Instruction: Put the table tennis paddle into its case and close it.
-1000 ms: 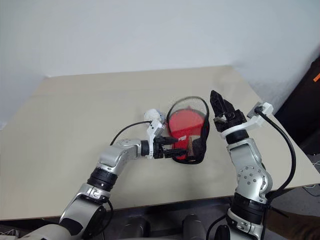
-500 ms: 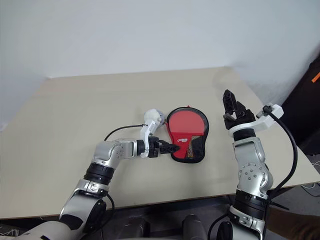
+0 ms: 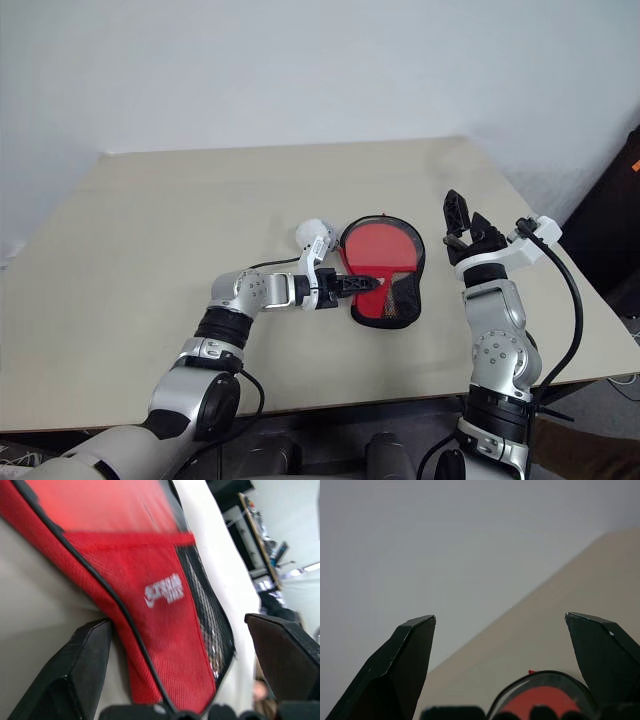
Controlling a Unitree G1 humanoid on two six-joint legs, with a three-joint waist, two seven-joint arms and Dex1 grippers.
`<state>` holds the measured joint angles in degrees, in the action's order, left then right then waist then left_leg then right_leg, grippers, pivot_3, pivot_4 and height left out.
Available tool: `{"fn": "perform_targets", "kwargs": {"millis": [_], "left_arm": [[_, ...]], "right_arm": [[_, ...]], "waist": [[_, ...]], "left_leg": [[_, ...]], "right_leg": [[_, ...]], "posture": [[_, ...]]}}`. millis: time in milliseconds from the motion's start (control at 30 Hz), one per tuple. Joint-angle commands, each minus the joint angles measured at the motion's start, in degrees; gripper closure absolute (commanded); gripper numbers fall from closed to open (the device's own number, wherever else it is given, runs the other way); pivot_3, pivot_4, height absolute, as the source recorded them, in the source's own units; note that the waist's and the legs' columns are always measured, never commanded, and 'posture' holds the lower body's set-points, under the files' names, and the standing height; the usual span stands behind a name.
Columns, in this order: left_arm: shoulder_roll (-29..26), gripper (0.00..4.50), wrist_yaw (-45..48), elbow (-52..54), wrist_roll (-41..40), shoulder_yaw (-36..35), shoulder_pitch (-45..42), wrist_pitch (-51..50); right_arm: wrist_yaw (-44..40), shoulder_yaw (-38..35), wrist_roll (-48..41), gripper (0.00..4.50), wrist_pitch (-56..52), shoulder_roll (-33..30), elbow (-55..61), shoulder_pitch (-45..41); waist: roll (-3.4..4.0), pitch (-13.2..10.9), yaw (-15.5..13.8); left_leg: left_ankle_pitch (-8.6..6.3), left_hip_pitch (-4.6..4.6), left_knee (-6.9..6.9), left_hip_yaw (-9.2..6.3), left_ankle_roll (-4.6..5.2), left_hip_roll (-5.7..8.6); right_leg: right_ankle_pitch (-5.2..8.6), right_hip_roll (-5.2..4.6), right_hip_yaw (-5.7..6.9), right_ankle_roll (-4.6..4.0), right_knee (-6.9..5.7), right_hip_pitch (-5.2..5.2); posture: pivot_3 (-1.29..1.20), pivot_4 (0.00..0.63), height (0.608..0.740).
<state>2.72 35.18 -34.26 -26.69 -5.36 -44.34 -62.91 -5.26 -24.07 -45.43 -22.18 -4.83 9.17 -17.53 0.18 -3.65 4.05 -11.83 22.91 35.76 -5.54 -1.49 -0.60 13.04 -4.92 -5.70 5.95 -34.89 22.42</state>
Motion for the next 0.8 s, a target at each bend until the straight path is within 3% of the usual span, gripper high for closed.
{"fn": "perform_targets", "kwargs": {"millis": [33, 367, 533, 633, 800], "left_arm": [[0.9, 0.94, 1.7, 2.2, -2.3, 0.4, 0.4, -1.7], [0.6, 4.44, -0.7, 3.5, -4.7, -3.9, 0.8, -2.7], [-0.3, 4.48, 0.6, 6.4, -7.0, -3.3, 2.2, -6.2], [-3.0, 4.48, 2.5, 10.1, -9.0, -0.9, 3.6, -13.3], [-9.2, 4.48, 2.2, 21.9, -15.3, -3.7, 9.2, -26.9]], "right_arm": [[0.0, -0.1, 0.3, 0.00, 1.5, -0.6, 0.8, -0.7], [0.7, 0.0, 2.4, 0.00, 2.0, -0.9, -1.4, -1.4], [1.0, -0.1, 2.8, 0.00, 2.0, -1.1, -2.0, -1.8], [1.0, 0.2, 3.1, 0.00, 1.8, -1.2, -1.9, -1.7], [1.0, 0.4, 2.6, 0.00, 0.6, -1.5, -1.9, -1.4]], "waist": [[0.00, 0.0, 0.0], [-0.01, 0.0, 0.1], [0.00, 0.0, 0.1], [0.01, 0.0, 0.2], [0.05, 0.0, 0.5]], "left_leg": [[0.00, 0.04, -0.08, 0.00, 0.00, 0.00], [0.01, 0.00, -0.02, 0.02, -0.01, 0.00], [0.01, 0.01, 0.05, 0.03, -0.01, 0.00], [0.01, 0.01, 0.00, 0.02, -0.01, 0.00], [0.02, -0.04, -0.10, 0.02, -0.01, -0.01]], "right_leg": [[0.01, 0.01, 0.00, -0.01, 0.02, 0.06], [0.03, 0.01, -0.02, -0.02, 0.02, 0.05], [0.02, 0.01, -0.03, -0.02, -0.01, 0.04], [0.02, 0.02, -0.03, -0.02, -0.04, 0.07], [0.02, 0.03, -0.08, -0.02, -0.11, 0.09]], "posture": [[0.00, 0.000, 0.740], [0.00, 0.000, 0.740], [0.00, 0.000, 0.740], [0.00, 0.000, 0.740], [0.00, 0.000, 0.740]]}}
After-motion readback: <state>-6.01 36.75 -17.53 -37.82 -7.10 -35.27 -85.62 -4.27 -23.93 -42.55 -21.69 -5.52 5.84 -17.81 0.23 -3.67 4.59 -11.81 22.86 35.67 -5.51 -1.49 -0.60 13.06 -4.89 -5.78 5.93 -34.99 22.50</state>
